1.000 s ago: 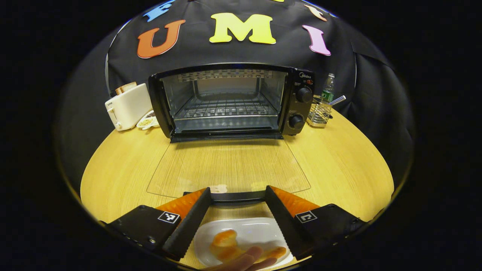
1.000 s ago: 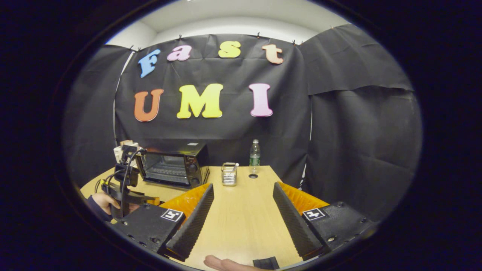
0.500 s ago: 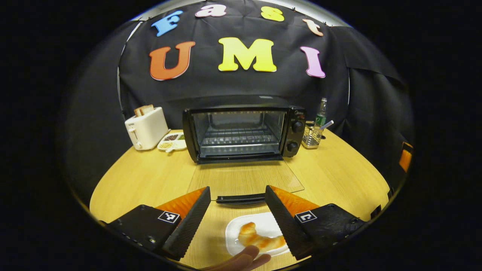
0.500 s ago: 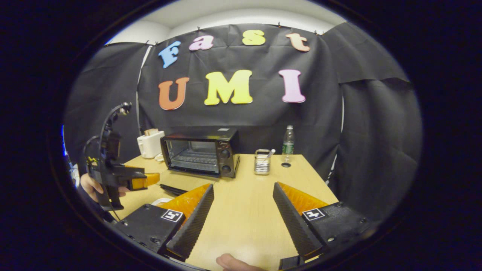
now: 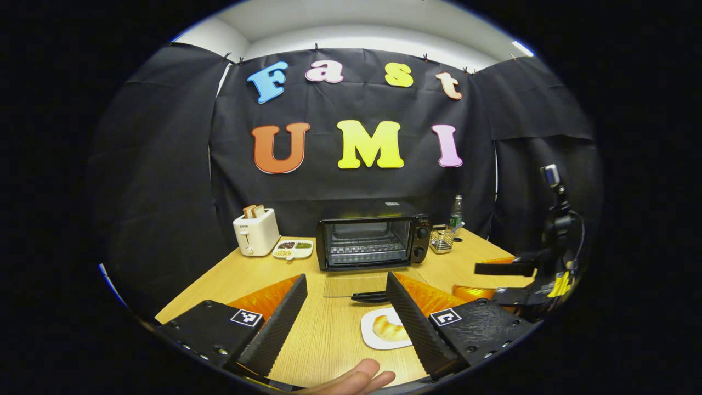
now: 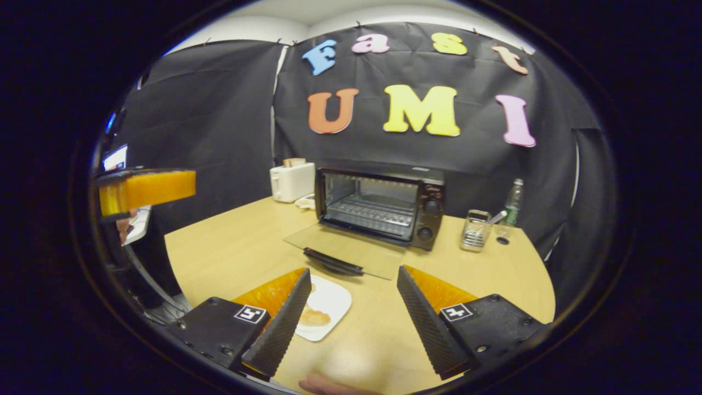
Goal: Open the electric oven with the left hand, put the food in, and close the electric oven.
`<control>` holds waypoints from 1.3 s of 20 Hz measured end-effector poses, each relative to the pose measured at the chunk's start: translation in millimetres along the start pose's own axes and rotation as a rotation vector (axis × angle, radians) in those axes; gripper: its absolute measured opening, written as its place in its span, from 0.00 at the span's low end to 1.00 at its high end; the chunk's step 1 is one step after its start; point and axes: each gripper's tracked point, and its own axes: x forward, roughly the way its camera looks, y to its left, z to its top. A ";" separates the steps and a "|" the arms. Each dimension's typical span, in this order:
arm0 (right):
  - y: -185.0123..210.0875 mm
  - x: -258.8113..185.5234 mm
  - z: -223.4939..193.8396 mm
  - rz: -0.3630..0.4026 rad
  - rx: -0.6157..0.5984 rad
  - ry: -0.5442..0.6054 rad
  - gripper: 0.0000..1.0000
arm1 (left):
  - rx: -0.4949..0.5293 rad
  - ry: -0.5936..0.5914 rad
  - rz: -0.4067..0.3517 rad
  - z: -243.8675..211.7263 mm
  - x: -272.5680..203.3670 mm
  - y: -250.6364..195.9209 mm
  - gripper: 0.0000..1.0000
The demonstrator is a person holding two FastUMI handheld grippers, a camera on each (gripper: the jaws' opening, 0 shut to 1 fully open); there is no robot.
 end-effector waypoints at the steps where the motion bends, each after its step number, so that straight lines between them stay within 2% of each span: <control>1: 16.7 10.9 -10.8 0.052 -0.022 0.029 1.00 | 0.009 -0.021 0.011 3.7 -12.0 4.3 0.95; 3: 41.2 27.9 -31.5 0.150 -0.084 0.090 0.97 | 0.026 -0.065 0.025 13.9 -35.2 10.0 0.95; 5: 52.4 42.9 -45.0 0.197 -0.141 0.111 1.00 | 0.017 -0.091 0.017 16.2 -57.1 11.9 0.95; 7: 53.5 61.2 -61.2 0.208 -0.137 0.159 0.97 | -0.012 -0.102 0.018 13.6 -72.0 18.1 0.95; 10: 59.2 84.2 -85.0 0.221 -0.054 0.246 0.94 | 0.006 -0.118 0.043 15.1 -84.7 33.4 0.95; 12: 60.9 90.8 -99.3 0.192 -0.022 0.318 0.88 | 0.013 -0.127 0.030 14.9 -85.5 31.9 0.95; 15: 67.8 90.3 -91.3 0.172 -0.014 0.294 0.75 | 0.011 -0.115 0.018 7.6 -80.1 31.5 0.95; 16: 68.8 89.1 -90.2 0.166 0.002 0.297 0.63 | 0.012 -0.108 0.018 3.9 -78.0 32.9 0.95; 20: 77.1 76.4 -68.6 0.183 0.049 0.269 0.56 | 0.032 -0.124 0.003 2.7 -79.5 34.4 0.95; 26: 74.4 73.5 6.2 0.150 0.132 0.134 0.56 | 0.010 -0.115 0.023 -5.6 -72.1 52.3 0.96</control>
